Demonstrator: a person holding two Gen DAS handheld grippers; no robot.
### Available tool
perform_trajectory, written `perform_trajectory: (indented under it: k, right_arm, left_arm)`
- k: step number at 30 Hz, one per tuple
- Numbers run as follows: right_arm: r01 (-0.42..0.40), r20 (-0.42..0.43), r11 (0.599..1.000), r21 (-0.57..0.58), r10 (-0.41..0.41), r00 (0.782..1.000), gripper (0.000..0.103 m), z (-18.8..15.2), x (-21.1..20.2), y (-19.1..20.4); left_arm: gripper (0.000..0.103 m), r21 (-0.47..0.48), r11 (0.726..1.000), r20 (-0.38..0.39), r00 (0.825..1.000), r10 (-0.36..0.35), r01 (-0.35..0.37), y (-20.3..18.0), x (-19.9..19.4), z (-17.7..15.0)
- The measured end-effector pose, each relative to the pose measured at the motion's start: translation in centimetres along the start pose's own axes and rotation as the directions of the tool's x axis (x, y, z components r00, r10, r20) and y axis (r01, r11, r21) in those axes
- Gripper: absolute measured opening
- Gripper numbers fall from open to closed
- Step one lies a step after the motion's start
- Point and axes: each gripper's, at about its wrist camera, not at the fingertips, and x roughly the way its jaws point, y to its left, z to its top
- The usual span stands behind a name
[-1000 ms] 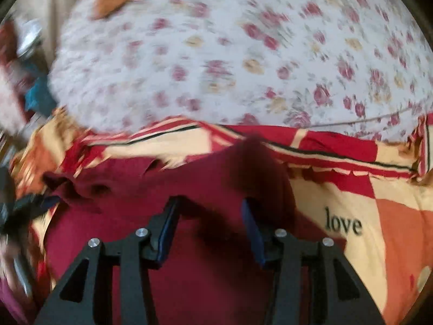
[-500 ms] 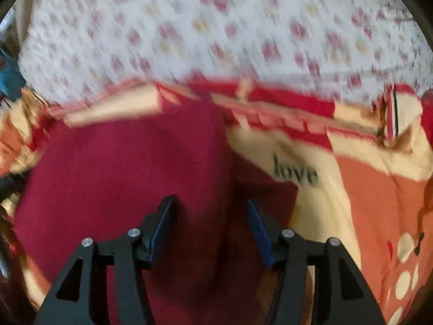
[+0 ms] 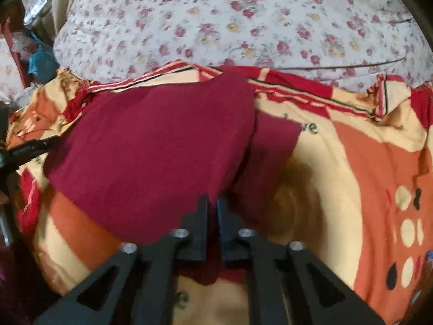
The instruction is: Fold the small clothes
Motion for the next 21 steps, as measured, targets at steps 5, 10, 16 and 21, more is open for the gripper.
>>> perform_trajectory:
  k: [5, 10, 16, 21]
  right_arm:
    - [0.017, -0.051, 1.000, 0.001, -0.017, 0.999, 0.006, -1.9, 0.1, -0.3]
    - [0.025, -0.065, 1.000, 0.009, -0.024, 0.998, 0.011, -2.1, -0.4, 0.2]
    - [0.104, 0.039, 0.995, -0.007, -0.103, 0.994, 0.053, 1.4, -2.1, 1.4]
    - [0.156, 0.016, 0.988, -0.021, -0.156, 0.988, 0.052, 4.9, 2.9, 2.3]
  left_arm:
    - [0.024, 0.018, 1.000, 0.039, 0.999, 0.020, -0.021, 0.2, -0.7, -1.3]
    - [0.024, 0.020, 1.000, 0.025, 1.000, 0.018, -0.019, 0.9, 0.3, -1.7]
    - [0.024, 0.000, 1.000, 0.021, 1.000, -0.011, 0.011, 1.7, 0.9, -1.6]
    - [0.024, 0.016, 1.000, 0.018, 1.000, -0.012, 0.011, 1.6, 1.3, -1.7]
